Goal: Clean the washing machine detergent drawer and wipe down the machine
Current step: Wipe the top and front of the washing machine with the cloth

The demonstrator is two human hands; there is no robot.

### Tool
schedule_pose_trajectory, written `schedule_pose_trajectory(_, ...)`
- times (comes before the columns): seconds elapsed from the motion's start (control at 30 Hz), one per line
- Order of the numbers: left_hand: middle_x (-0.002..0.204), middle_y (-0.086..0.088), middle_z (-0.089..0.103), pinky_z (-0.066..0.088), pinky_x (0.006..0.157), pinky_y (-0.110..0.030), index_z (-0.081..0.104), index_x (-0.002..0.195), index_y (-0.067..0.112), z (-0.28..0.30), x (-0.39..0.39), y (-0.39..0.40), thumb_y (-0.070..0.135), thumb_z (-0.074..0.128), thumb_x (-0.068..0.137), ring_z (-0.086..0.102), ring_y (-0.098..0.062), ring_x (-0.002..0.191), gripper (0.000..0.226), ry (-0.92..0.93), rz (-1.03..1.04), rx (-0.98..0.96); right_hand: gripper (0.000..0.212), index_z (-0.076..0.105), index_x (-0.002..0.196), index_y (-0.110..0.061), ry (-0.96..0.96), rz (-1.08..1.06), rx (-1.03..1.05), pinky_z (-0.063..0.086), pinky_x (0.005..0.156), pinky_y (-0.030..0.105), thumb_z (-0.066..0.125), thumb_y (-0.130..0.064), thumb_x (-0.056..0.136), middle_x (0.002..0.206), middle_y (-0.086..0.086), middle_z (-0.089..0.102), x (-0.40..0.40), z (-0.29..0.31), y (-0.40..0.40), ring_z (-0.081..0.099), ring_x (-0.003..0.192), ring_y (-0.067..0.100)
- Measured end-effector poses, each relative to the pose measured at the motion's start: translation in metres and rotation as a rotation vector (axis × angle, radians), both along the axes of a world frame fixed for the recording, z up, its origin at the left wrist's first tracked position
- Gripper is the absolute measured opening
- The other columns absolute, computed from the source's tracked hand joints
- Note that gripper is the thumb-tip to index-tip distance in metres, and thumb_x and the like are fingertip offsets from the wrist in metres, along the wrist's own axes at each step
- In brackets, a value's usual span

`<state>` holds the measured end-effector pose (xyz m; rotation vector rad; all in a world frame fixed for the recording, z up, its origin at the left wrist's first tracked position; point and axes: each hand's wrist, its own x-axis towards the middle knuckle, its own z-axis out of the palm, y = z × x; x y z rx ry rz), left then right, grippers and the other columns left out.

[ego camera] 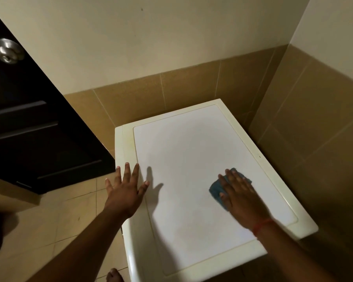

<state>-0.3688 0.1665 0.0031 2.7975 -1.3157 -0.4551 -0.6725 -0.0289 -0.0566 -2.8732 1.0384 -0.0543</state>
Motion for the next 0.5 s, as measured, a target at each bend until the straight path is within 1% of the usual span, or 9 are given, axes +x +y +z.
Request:
schedule_pose_trajectory(0.07, 0.161, -0.001, -0.022, -0.008, 0.117, -0.058, -0.014, 0.154, 0.033, 0.000, 0.005, 0.004, 0.064, 0.010, 0.095, -0.023, -0.028, 0.147, 0.070, 0.000, 0.004, 0.009, 0.065, 0.034, 0.151, -0.016, -0.009, -0.195, -0.012, 0.025, 0.117, 0.049, 0.008, -0.048, 0.100, 0.157, 0.012, 0.030, 0.001, 0.001, -0.009, 0.019, 0.148, 0.030)
schedule_pose_trajectory(0.13, 0.161, -0.001, -0.022, -0.008, 0.117, -0.058, -0.015, 0.154, 0.033, -0.002, 0.009, 0.008, 0.065, 0.009, 0.095, -0.024, -0.028, 0.147, 0.071, 0.010, 0.015, 0.017, 0.064, 0.037, 0.149, -0.012, -0.026, -0.328, -0.014, 0.023, 0.117, 0.052, 0.015, -0.045, 0.098, 0.155, 0.018, 0.033, 0.019, 0.003, 0.011, 0.020, 0.147, 0.035)
schedule_pose_trajectory(0.2, 0.161, -0.001, -0.022, -0.008, 0.117, -0.059, -0.016, 0.154, 0.033, -0.004, 0.010, 0.009, 0.065, 0.007, 0.094, -0.024, -0.027, 0.146, 0.072, 0.027, 0.004, 0.017, 0.061, 0.039, 0.148, -0.011, -0.016, -0.144, 0.019, 0.023, 0.116, 0.053, 0.023, -0.042, 0.098, 0.154, 0.018, 0.033, 0.042, 0.004, 0.054, 0.019, 0.147, 0.037)
schedule_pose_trajectory(0.27, 0.161, 0.000, -0.023, -0.009, 0.117, -0.059, -0.017, 0.153, 0.033, -0.005, 0.009, 0.008, 0.065, 0.008, 0.094, -0.025, -0.027, 0.146, 0.072, 0.043, -0.032, 0.005, 0.057, 0.038, 0.149, -0.017, -0.001, 0.113, 0.000, 0.023, 0.116, 0.049, 0.029, -0.043, 0.099, 0.158, 0.011, 0.030, 0.046, 0.003, 0.084, 0.016, 0.149, 0.030)
schedule_pose_trajectory(0.3, 0.161, 0.000, -0.023, -0.010, 0.116, -0.058, -0.017, 0.153, 0.033, -0.006, 0.009, 0.007, 0.065, 0.008, 0.095, -0.026, -0.026, 0.146, 0.071, 0.047, -0.051, -0.003, 0.057, 0.037, 0.150, -0.019, 0.007, 0.145, 0.009, 0.023, 0.117, 0.048, 0.030, -0.044, 0.099, 0.158, 0.008, 0.029, 0.045, 0.005, 0.081, 0.015, 0.149, 0.026)
schedule_pose_trajectory(0.33, 0.161, 0.000, -0.023, -0.010, 0.116, -0.058, -0.017, 0.153, 0.033, -0.006, 0.010, 0.007, 0.064, 0.009, 0.095, -0.026, -0.026, 0.146, 0.071, 0.053, -0.066, -0.010, 0.057, 0.036, 0.150, -0.020, -0.005, 0.102, -0.001, 0.023, 0.117, 0.047, 0.029, -0.044, 0.099, 0.158, 0.007, 0.029, 0.046, 0.006, 0.076, 0.015, 0.149, 0.025)
schedule_pose_trajectory(0.43, 0.162, 0.000, -0.021, -0.009, 0.117, -0.058, -0.015, 0.154, 0.032, -0.008, 0.018, 0.010, 0.063, 0.011, 0.096, -0.025, -0.026, 0.147, 0.070, 0.075, -0.086, -0.024, 0.059, 0.035, 0.150, -0.016, -0.024, -0.267, 0.003, 0.020, 0.119, 0.049, 0.024, -0.042, 0.099, 0.157, 0.015, 0.029, 0.060, 0.006, 0.081, 0.017, 0.148, 0.032)
schedule_pose_trajectory(0.47, 0.162, 0.000, -0.021, -0.009, 0.117, -0.058, -0.016, 0.154, 0.032, -0.010, 0.022, 0.013, 0.063, 0.011, 0.097, -0.025, -0.026, 0.147, 0.070, 0.081, -0.086, -0.025, 0.060, 0.035, 0.150, -0.014, -0.040, -0.288, 0.023, 0.020, 0.118, 0.051, 0.026, -0.041, 0.098, 0.157, 0.017, 0.028, 0.072, 0.007, 0.099, 0.017, 0.148, 0.034)
schedule_pose_trajectory(0.5, 0.162, 0.000, -0.021, -0.008, 0.118, -0.059, -0.016, 0.153, 0.033, -0.011, 0.029, 0.015, 0.063, 0.011, 0.097, -0.025, -0.026, 0.147, 0.070, 0.087, -0.089, -0.026, 0.059, 0.035, 0.150, -0.013, -0.048, -0.230, 0.052, 0.020, 0.117, 0.053, 0.028, -0.040, 0.097, 0.157, 0.018, 0.027, 0.085, 0.008, 0.122, 0.016, 0.148, 0.036)
